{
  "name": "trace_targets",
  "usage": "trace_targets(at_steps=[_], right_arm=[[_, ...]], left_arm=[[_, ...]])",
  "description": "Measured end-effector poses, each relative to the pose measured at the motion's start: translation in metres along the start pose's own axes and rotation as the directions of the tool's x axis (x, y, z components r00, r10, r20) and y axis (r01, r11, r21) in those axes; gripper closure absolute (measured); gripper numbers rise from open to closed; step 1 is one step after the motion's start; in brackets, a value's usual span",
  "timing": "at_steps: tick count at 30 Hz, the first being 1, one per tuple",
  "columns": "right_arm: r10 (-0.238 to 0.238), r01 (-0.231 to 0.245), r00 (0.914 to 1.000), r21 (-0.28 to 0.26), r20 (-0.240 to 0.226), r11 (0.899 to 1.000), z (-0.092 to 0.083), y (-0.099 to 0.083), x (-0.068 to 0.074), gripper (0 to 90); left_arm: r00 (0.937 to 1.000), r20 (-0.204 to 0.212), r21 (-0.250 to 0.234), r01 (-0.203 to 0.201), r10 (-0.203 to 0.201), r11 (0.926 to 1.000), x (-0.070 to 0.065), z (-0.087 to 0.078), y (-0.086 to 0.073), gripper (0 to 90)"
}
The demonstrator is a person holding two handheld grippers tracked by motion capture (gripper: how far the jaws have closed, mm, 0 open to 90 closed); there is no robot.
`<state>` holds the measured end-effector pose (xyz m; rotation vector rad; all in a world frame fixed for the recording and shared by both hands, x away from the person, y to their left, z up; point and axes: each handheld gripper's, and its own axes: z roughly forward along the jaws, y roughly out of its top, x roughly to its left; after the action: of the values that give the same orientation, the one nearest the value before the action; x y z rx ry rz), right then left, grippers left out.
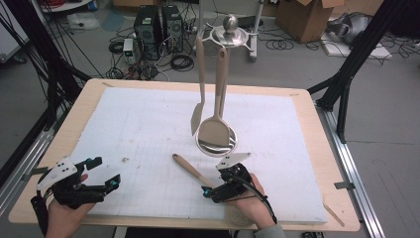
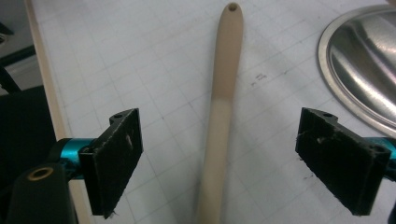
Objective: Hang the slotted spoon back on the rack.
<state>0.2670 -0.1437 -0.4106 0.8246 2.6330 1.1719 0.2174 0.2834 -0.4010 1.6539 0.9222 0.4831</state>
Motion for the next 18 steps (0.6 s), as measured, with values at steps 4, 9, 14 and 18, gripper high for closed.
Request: trace_targets(at_steps=[4,9,14,18], right_arm=[[0.004,-0.004,1.0000,0.026,0.004,1.000,0.004,-0.001,0.000,14.7],[0.001,-0.002,0.9999,0.080,0.010,0.997,0.010,-0.002,0.000,17.3],[0.015,-0.016,0.9998,0.103,0.010,0.995,0.014,-0.004,-0.001,20.7],[0.013,-0.015,0.9998,0.119,0.015,0.993,0.016,-0.005,0.000,26.2]], left_arm=[[1.0000,0.002,-0.001,-0.001,0.001,1.0000,0.000,0.000,0.000,6.1],[1.0000,0.001,0.002,-0.003,0.003,1.0000,0.000,0.000,0.000,6.2],[1.0000,0.001,0.002,-0.002,0.002,1.0000,0.000,0.000,0.000,6.1],[1.0000,-0.001,0.000,0.000,0.000,1.0000,0.000,0.000,0.000,6.1]])
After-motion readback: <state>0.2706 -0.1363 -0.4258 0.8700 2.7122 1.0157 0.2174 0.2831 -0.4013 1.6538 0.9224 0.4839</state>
